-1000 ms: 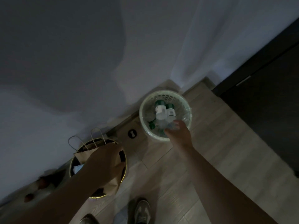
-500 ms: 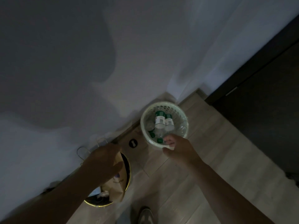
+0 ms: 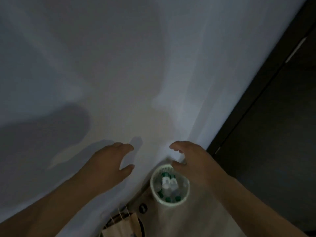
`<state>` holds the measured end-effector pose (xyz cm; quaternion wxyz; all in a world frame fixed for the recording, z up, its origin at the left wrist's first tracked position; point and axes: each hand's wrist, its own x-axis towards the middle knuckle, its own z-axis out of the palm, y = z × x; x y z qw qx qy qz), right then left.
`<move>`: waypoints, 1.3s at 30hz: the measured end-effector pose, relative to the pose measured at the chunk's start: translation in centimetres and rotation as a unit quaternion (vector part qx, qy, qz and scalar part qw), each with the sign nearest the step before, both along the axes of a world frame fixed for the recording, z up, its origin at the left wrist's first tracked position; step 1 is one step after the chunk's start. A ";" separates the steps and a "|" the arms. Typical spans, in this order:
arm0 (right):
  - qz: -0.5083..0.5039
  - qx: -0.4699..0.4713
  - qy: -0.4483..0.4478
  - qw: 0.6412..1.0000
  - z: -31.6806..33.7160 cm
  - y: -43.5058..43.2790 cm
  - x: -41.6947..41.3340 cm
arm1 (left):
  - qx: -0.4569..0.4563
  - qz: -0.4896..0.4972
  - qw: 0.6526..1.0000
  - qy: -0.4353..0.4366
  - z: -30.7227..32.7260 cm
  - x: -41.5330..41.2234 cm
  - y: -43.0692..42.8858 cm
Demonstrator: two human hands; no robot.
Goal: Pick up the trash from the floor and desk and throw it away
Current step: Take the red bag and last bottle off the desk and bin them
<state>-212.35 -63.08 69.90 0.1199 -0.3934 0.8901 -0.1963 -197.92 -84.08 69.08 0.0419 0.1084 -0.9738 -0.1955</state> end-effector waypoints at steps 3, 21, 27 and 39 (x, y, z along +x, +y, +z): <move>0.017 -0.019 0.061 0.998 8.7 -0.3 1.9 | -0.053 -0.008 0.997 0.057 8.9 1.6 -0.5; 0.223 -0.238 0.264 0.908 40.9 -3.8 7.9 | -0.247 0.180 0.926 0.221 41.2 13.7 1.4; 0.358 -0.265 0.264 0.855 43.1 -6.9 9.5 | -0.274 0.316 0.881 0.220 42.2 19.1 4.8; 0.614 -0.334 0.193 0.689 42.7 -9.8 31.5 | -0.324 0.584 0.734 0.124 41.0 41.2 17.9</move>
